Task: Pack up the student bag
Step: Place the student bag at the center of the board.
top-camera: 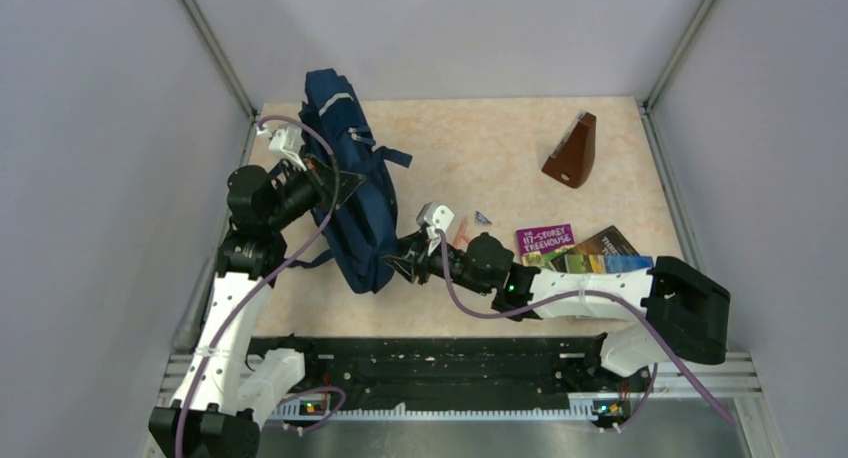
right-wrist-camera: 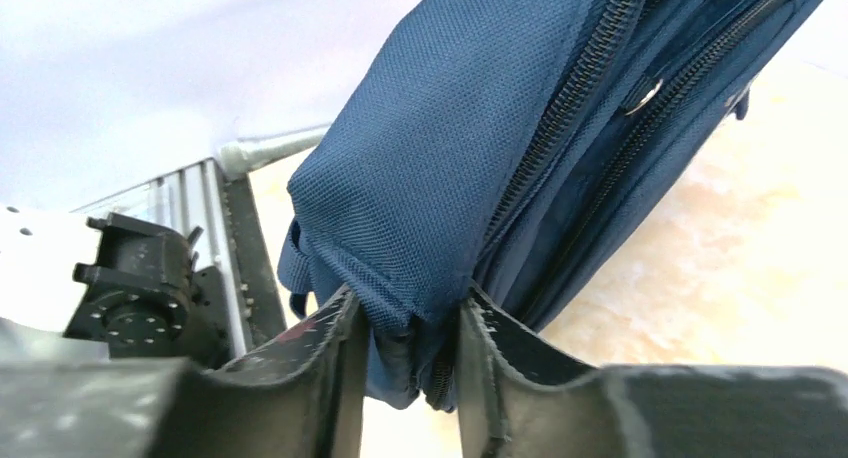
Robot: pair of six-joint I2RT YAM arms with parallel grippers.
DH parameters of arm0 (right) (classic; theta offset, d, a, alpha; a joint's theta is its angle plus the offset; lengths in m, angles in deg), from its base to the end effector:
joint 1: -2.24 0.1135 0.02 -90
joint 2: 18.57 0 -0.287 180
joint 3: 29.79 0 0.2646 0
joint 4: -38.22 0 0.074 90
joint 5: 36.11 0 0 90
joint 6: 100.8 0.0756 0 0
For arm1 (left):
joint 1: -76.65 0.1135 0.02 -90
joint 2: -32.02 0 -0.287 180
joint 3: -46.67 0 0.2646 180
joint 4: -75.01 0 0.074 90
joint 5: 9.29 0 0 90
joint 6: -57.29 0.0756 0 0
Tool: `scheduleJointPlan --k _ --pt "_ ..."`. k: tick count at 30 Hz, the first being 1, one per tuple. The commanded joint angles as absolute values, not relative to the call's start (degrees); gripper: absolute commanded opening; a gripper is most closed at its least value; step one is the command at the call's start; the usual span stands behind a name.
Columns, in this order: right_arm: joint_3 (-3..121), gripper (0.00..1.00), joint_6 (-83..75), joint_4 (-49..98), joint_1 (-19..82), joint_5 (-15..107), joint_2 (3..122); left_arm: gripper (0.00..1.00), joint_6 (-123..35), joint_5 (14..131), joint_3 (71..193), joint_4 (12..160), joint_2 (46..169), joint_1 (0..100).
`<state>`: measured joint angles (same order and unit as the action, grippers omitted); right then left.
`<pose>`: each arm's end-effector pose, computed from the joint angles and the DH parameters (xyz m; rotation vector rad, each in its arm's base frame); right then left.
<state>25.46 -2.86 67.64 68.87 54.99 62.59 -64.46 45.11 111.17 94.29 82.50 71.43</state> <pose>0.1454 0.3328 0.2906 -0.7694 1.4018 1.0177 0.2240 -0.0647 0.3866 0.0931 1.7422 -0.9941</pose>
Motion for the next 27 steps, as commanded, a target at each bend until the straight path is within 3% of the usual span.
scheduleJointPlan --k 1,3,9,15,18,22,27 --pt "29.7 0.18 -11.4 66.4 68.5 64.8 59.5 0.00 -64.4 34.8 112.7 77.7 79.3 71.0" --pt "30.0 0.01 -15.4 64.0 68.5 67.9 57.5 0.00 -64.2 33.6 112.7 77.2 79.2 71.0" --pt "37.2 0.00 -29.0 49.6 68.5 76.9 54.8 0.00 -62.4 34.7 112.7 78.4 78.2 71.0" --pt "39.4 0.00 -40.7 48.5 68.5 84.1 58.5 0.03 -61.0 61.3 112.6 97.0 74.5 71.0" --pt "38.4 0.00 -43.7 51.4 68.6 86.1 61.7 0.20 -62.2 72.5 110.9 104.8 71.6 71.0" --pt "37.4 0.00 -42.8 53.0 68.5 83.3 64.1 0.52 -62.4 79.8 109.1 112.3 66.2 71.0" --pt "34.2 0.00 -43.0 58.9 68.6 81.1 65.4 0.67 -59.9 91.7 111.6 120.3 59.6 71.0"
